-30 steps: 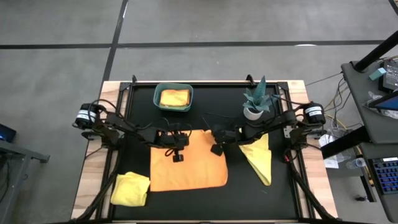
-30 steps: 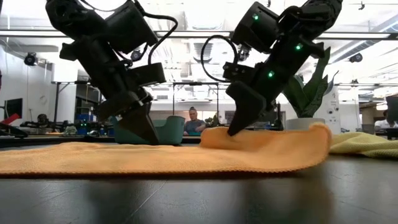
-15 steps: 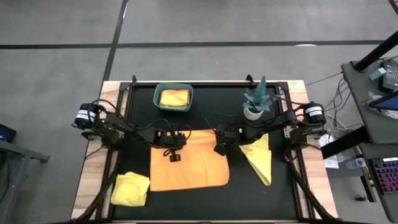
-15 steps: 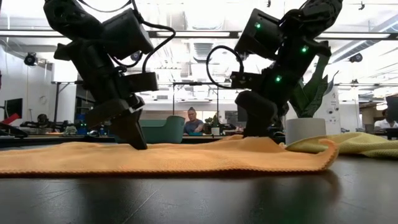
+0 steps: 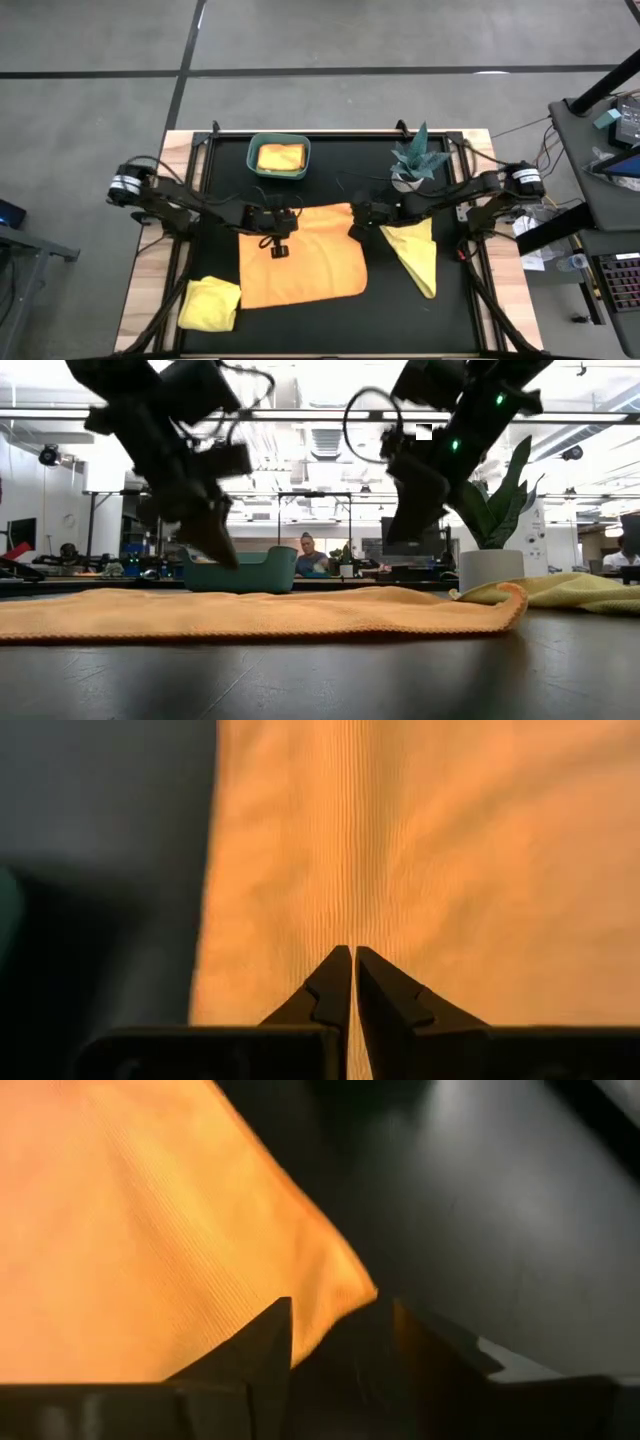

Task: Fold microfiber towels
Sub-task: Fold the orange microfiber cloth

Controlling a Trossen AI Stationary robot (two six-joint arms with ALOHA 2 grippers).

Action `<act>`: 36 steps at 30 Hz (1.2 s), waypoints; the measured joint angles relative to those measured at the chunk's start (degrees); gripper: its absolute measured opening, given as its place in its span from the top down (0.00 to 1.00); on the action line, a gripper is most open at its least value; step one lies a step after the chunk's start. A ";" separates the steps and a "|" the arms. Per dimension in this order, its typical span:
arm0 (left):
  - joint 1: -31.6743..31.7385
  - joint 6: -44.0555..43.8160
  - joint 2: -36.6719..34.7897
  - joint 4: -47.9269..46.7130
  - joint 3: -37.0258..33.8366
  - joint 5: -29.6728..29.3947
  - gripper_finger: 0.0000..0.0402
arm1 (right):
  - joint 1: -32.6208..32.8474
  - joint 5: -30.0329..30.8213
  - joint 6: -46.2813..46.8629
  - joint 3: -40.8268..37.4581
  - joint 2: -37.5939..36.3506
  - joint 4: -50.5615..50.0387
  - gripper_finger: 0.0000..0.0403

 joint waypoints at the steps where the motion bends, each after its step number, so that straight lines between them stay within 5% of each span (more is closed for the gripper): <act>1: 0.00 0.01 -1.23 -0.10 -0.01 0.00 0.99 | 0.02 0.12 -0.30 0.00 -0.89 0.09 0.58; 6: -0.01 -0.34 -7.95 -6.65 -0.49 1.63 0.99 | 0.02 -0.51 -3.11 -0.08 -1.68 3.79 0.63; 17: -0.11 -4.48 -13.64 -11.73 -8.40 8.31 0.99 | -0.70 -4.93 -9.47 0.35 10.48 16.37 0.96; 36: 1.05 -4.24 -10.34 -8.70 -13.47 0.63 0.99 | -4.50 -4.30 -8.94 1.86 16.06 12.36 0.98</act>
